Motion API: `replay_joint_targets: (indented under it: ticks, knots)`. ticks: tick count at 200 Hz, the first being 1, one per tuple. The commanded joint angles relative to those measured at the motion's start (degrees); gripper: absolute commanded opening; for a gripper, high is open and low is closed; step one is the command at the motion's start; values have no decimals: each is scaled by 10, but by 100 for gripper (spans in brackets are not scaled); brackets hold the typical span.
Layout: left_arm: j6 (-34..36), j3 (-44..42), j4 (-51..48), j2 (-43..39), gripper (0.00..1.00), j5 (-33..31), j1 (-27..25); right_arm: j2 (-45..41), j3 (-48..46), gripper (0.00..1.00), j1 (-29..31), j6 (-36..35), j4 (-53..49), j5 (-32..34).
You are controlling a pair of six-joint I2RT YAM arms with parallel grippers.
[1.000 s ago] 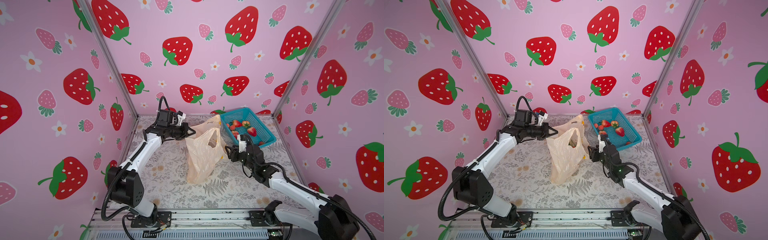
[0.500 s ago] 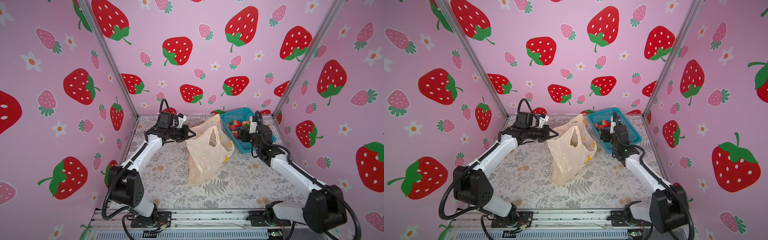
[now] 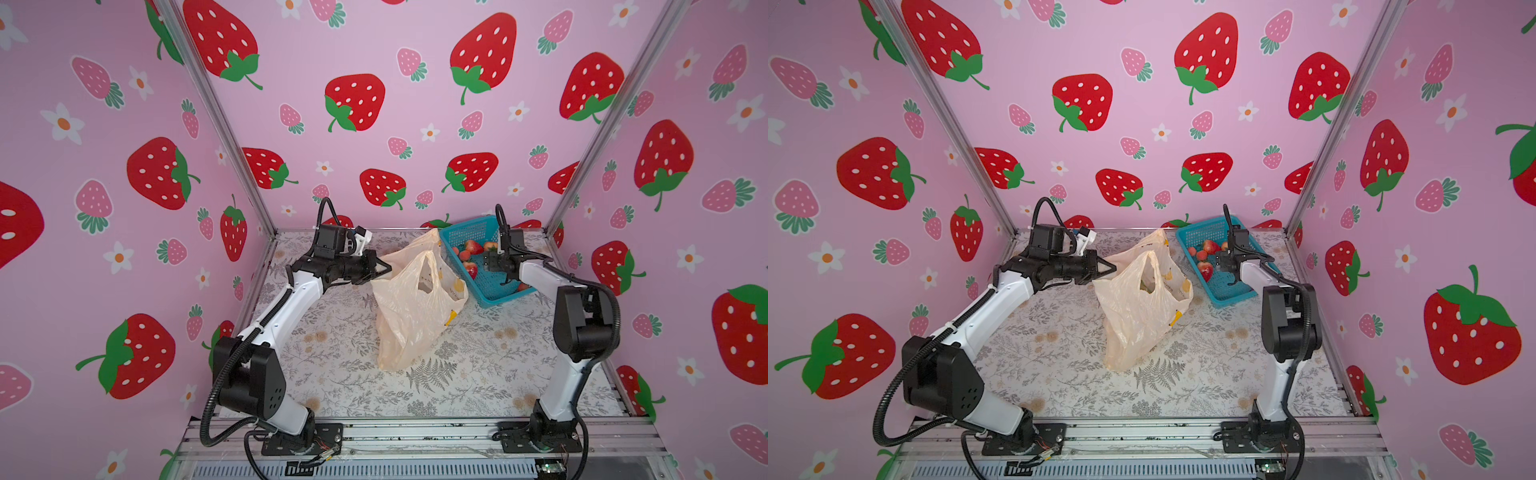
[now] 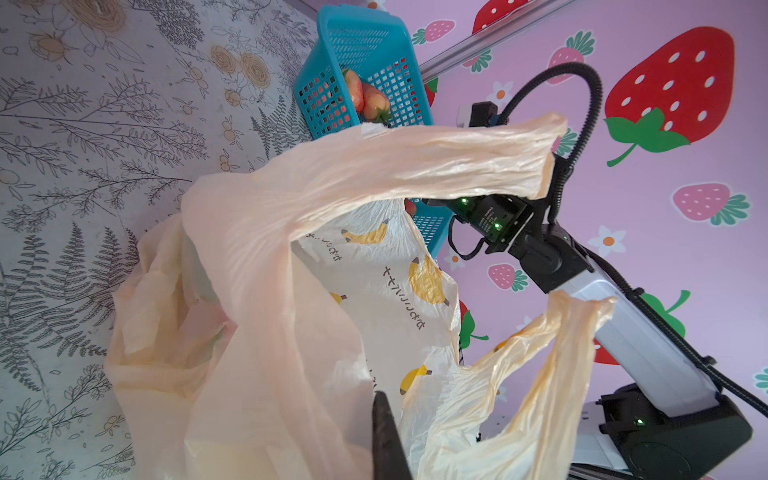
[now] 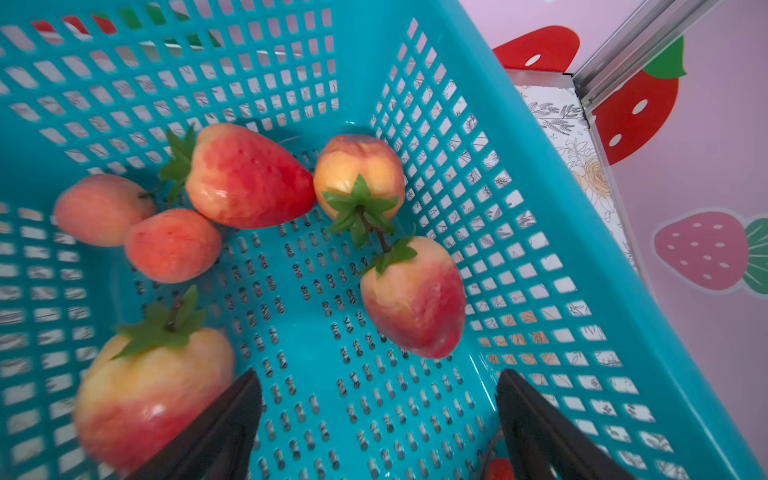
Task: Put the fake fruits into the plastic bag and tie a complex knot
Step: 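Grasp a yellow-red peach in the teal basket with the right gripper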
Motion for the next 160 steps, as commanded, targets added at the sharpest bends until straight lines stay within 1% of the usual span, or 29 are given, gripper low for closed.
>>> replay_joint_targets:
  ticks: [1, 35, 81, 107, 137, 160]
  knots:
    - [1, -2, 7, -17, 0, 13, -2, 39, 53, 91, -6, -37, -53, 36]
    - [-1, -2, 7, -15, 0, 14, -1, 102, 115, 90, -12, -58, -84, 65]
    - [-2, -3, 7, -14, 0, 14, -2, 163, 178, 88, -13, -76, -108, 51]
    - [-2, -3, 7, -12, 0, 14, -1, 189, 210, 84, -13, -79, -138, 31]
    - [-3, -3, 7, -9, 0, 13, -1, 195, 216, 80, -12, -83, -143, 17]
    - [-4, -3, 7, -8, 0, 14, -2, 194, 217, 71, -13, -84, -144, 5]
